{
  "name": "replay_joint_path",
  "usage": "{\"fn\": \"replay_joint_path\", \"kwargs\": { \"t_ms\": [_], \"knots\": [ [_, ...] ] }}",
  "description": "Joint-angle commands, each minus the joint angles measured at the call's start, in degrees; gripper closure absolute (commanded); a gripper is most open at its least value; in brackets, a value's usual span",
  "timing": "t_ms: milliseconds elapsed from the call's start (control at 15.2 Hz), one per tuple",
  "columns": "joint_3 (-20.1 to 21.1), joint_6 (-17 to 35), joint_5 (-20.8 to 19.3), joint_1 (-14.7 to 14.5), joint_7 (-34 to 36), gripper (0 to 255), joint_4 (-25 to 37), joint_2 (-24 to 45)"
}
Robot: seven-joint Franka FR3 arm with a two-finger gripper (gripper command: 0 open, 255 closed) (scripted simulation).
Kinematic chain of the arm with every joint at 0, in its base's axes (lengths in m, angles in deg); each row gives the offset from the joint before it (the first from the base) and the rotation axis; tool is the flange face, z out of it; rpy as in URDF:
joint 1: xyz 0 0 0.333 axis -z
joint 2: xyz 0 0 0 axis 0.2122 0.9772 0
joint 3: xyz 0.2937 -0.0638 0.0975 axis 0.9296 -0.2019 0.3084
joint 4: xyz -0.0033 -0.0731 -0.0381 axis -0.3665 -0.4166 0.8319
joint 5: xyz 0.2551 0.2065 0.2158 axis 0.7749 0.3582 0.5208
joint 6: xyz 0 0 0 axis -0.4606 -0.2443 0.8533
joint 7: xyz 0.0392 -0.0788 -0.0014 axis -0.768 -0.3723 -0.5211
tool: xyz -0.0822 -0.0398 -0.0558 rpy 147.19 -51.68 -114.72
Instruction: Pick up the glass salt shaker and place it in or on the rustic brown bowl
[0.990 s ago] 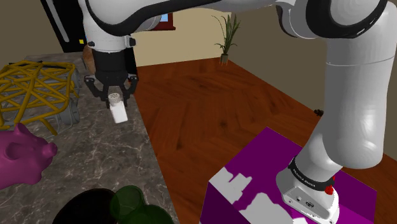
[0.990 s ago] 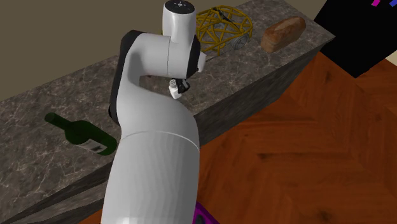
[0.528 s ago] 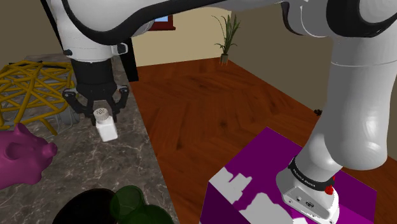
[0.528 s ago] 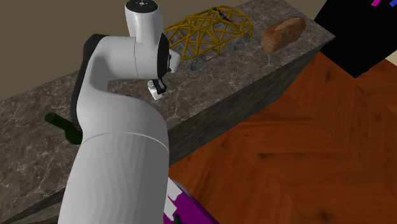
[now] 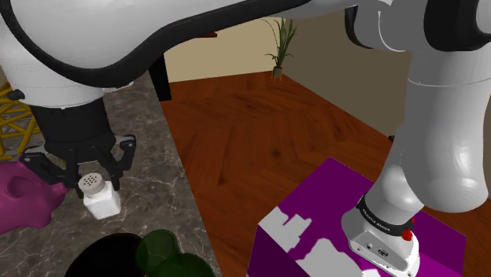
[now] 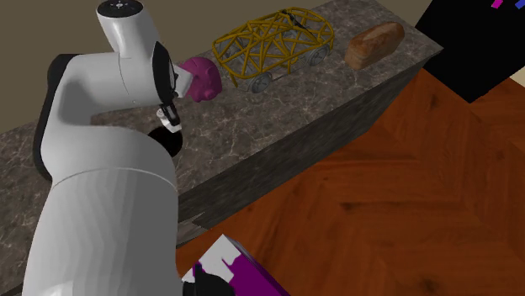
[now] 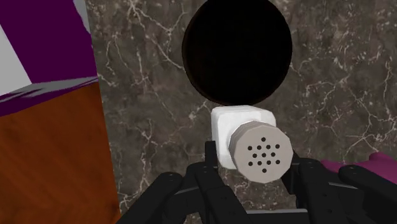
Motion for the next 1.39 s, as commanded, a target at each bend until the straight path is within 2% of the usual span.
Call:
{"fn": "replay_joint_path", "kwargs": {
  "t_ms": [0, 198, 1320],
  "knots": [
    [0.45, -0.02, -0.57, -1.87, 2.43, 255, 0.48, 0.35],
    [1.11, -0.66, -2.15, -5.95, 7.07, 255, 2.95, 2.1],
    [-0.1, 10.2, -3.94, -5.93, 7.53, 255, -5.42, 5.02]
  ]
}}
